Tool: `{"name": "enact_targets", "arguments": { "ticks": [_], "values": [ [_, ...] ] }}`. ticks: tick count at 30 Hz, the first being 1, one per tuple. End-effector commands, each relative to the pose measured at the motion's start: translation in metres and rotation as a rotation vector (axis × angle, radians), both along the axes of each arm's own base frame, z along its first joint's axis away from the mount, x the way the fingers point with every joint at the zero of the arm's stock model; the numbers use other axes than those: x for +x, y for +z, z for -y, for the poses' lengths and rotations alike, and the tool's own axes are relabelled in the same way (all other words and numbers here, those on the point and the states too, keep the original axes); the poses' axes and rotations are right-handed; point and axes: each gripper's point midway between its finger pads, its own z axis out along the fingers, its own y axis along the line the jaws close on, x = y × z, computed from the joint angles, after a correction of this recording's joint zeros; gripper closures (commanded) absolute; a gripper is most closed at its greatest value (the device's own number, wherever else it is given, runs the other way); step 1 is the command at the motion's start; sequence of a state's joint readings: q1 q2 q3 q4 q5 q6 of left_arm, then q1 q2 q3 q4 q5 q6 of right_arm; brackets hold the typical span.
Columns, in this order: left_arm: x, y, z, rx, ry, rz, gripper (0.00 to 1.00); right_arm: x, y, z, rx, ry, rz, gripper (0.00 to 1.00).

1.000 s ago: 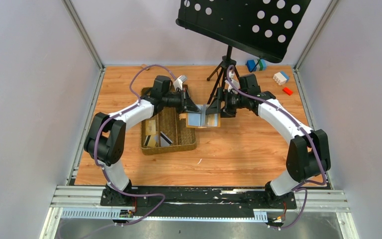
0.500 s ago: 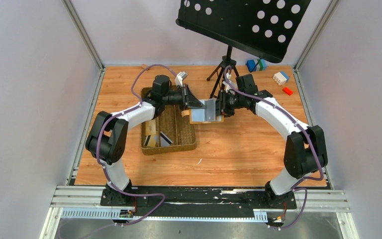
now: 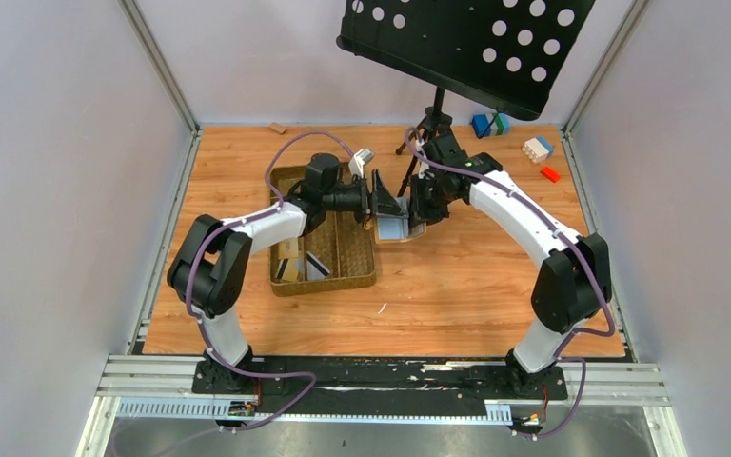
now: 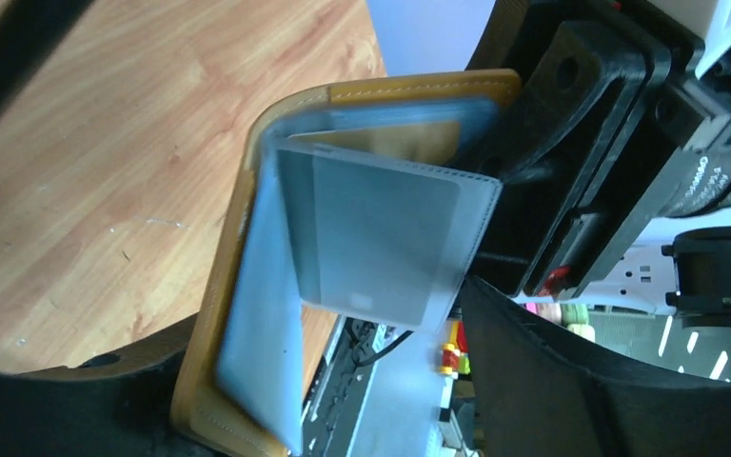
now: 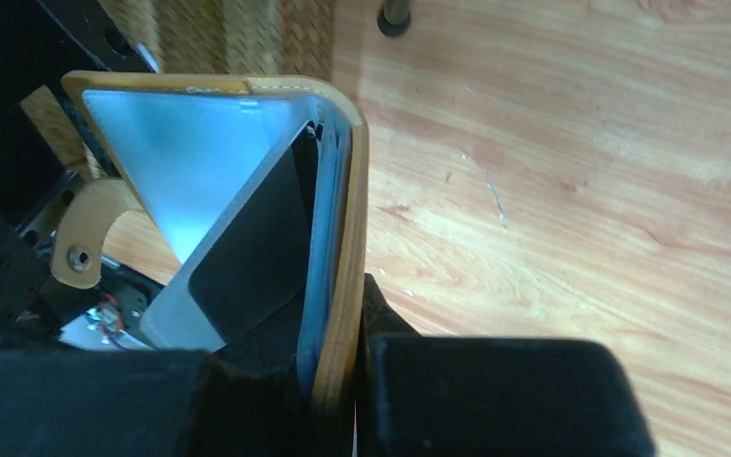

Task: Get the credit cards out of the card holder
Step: Remove the credit card from the card holder.

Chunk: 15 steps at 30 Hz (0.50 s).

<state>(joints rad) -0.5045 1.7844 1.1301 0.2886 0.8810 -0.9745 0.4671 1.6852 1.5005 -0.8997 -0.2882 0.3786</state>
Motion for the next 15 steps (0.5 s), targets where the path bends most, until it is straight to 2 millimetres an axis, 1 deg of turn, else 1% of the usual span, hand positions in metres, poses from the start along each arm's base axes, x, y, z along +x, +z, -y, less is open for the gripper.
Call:
{"name": "enact_targets", "arguments": {
  "ticks": [1, 2, 3, 4, 7, 9, 10, 11, 14, 15],
  "values": [
    [-0.008, 0.022, 0.002, -0.08, -0.01, 0.062, 0.17, -0.01, -0.008, 0.018, -0.166, -0.036, -0.03, 1.0],
    [-0.01, 0.023, 0.002, -0.09, -0.015, 0.061, 0.14, -0.01, -0.01, 0.019, -0.175, -0.05, -0.032, 1.0],
    [-0.011, 0.023, 0.002, -0.096, -0.017, 0.06, 0.09, -0.011, -0.01, 0.02, -0.182, -0.058, -0.03, 1.0],
    [-0.013, 0.023, 0.001, -0.099, -0.018, 0.056, 0.08, -0.011, -0.011, 0.022, -0.188, -0.068, -0.031, 1.0],
    [-0.014, 0.023, 0.001, -0.098, -0.018, 0.058, 0.07, -0.013, -0.009, 0.026, -0.193, -0.079, -0.022, 1.0],
    [-0.014, 0.02, 0.0, -0.086, -0.016, 0.054, 0.09, -0.015, -0.004, 0.022, -0.159, -0.069, -0.008, 1.0],
    [-0.014, 0.017, -0.001, -0.071, -0.014, 0.05, 0.12, -0.015, -0.001, 0.019, -0.144, -0.064, -0.001, 1.0],
    [-0.014, 0.012, -0.002, -0.046, -0.014, 0.045, 0.18, -0.015, 0.001, 0.017, -0.124, -0.057, 0.01, 1.0],
    [-0.014, 0.003, -0.005, 0.005, -0.009, 0.041, 0.33, -0.018, 0.01, 0.007, -0.049, -0.018, 0.04, 1.0],
    [-0.014, 0.0, -0.006, 0.018, -0.008, 0.037, 0.4, -0.02, 0.013, 0.005, -0.028, -0.01, 0.049, 1.0]
  ]
}}
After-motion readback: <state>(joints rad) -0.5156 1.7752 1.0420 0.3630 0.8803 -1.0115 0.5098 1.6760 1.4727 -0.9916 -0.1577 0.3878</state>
